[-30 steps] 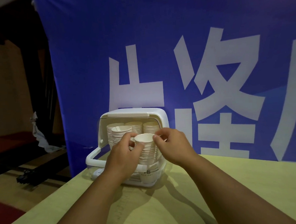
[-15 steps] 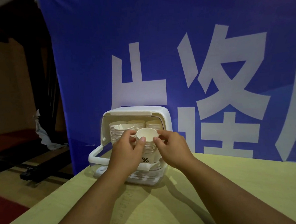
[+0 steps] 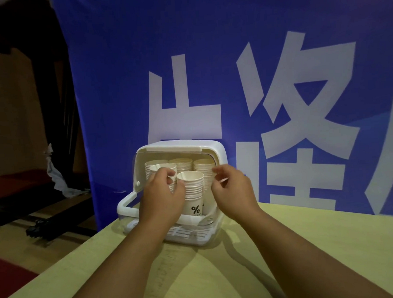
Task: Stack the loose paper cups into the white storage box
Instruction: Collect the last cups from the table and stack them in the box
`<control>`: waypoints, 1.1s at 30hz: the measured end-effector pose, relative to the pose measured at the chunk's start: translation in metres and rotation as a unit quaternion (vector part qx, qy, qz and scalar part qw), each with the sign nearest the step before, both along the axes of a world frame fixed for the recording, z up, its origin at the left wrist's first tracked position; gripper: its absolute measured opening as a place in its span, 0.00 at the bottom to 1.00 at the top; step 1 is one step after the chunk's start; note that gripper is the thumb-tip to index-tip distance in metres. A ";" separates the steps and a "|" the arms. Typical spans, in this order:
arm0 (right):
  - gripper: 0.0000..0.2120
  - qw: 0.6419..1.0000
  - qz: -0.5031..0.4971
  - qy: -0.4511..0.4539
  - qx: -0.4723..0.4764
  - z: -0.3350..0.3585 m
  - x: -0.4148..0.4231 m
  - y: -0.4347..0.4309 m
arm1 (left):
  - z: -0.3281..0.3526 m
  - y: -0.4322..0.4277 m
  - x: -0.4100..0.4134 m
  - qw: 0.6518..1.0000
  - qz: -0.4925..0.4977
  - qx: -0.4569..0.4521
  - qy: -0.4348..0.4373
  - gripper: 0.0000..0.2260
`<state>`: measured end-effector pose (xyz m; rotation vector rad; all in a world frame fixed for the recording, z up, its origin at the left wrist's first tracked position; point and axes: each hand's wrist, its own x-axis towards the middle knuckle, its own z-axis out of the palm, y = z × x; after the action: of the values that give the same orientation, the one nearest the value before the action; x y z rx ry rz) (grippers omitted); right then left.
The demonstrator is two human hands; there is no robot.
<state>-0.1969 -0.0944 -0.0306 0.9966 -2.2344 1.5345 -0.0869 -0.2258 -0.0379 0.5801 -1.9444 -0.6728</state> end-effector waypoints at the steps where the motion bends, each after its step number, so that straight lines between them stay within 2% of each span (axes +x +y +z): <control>1: 0.20 1.000 -0.004 0.007 -0.005 0.001 -0.002 0.000 | 0.002 0.001 0.001 1.000 0.005 -0.024 0.018 0.11; 4: 0.30 0.999 0.031 0.032 0.007 0.004 -0.005 0.001 | 0.017 0.003 -0.001 0.992 0.003 -0.118 0.030 0.19; 7: 0.31 0.996 0.052 0.058 0.046 0.006 -0.004 0.004 | 0.045 -0.001 -0.011 0.981 -0.013 -0.169 -0.096 0.29; 9: 0.32 0.995 0.044 0.052 0.067 0.008 -0.006 0.005 | 0.061 -0.007 -0.017 0.966 -0.017 -0.181 -0.183 0.31; 11: 0.31 0.995 0.040 0.049 0.074 0.009 -0.006 0.004 | 0.070 -0.013 -0.019 0.956 -0.020 -0.176 -0.234 0.30; 13: 0.30 0.995 0.034 0.050 0.077 0.009 -0.006 0.004 | 0.072 -0.017 -0.017 0.955 -0.019 -0.177 -0.239 0.29; 17: 0.27 0.996 0.015 0.061 0.056 0.011 -0.002 0.004 | 0.071 -0.016 -0.008 0.959 -0.004 -0.189 -0.213 0.24; 20: 0.18 0.999 0.006 0.025 -0.021 0.014 0.003 0.004 | 0.069 -0.016 -0.001 0.961 0.014 -0.206 -0.183 0.20; 26: 0.11 0.997 0.007 -0.051 -0.063 0.025 0.016 0.012 | 0.051 -0.006 0.038 0.977 0.040 -0.175 -0.117 0.09; 29: 0.14 0.994 0.000 -0.090 -0.059 0.018 0.029 0.015 | 0.034 -0.004 0.056 0.974 0.046 -0.163 -0.151 0.04; 33: 0.20 0.993 -0.011 -0.114 -0.039 0.005 0.049 0.018 | 0.007 -0.004 0.069 0.966 0.055 -0.141 -0.212 0.05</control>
<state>-0.1479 -0.0764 -0.0259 0.8082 -2.3025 1.7904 -0.0184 -0.2301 -0.0314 0.6857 -2.3313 -0.2022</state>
